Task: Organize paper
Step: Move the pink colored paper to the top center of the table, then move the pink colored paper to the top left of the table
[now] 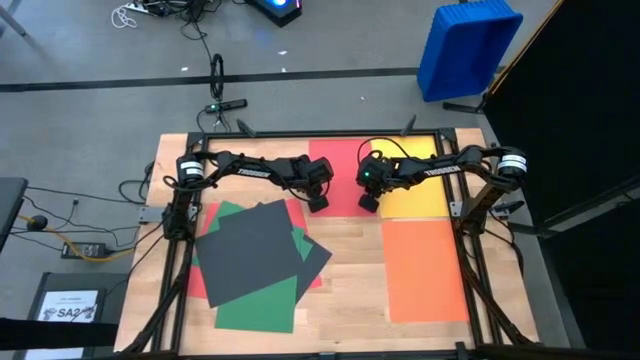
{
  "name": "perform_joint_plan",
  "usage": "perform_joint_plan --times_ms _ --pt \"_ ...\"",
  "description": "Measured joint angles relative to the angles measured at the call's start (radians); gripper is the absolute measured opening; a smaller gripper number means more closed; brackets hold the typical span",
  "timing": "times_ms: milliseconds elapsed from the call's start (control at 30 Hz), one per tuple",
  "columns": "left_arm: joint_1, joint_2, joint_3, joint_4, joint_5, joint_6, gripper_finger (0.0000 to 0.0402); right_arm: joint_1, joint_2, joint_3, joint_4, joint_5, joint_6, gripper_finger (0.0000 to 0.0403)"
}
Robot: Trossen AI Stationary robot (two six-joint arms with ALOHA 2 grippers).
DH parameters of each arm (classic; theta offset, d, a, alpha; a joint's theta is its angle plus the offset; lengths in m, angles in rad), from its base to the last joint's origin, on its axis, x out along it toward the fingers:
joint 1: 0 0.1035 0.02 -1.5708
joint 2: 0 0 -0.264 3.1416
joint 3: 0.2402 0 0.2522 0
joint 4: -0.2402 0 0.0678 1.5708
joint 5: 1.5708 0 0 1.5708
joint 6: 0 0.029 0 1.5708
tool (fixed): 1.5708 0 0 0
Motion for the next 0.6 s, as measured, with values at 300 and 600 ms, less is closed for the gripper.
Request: perform_joint_plan --times_ms 300,600 --pt "0.0 -0.011 -0.001 -0.004 0.0 0.0 0.0016 0.0 -0.001 0.018 -0.003 0.017 -0.009 0.0" --pt "0.0 -0.03 0.0 -0.008 0.001 0.0 0.0017 0.003 -0.011 0.041 -0.016 0.033 -0.018 0.0"
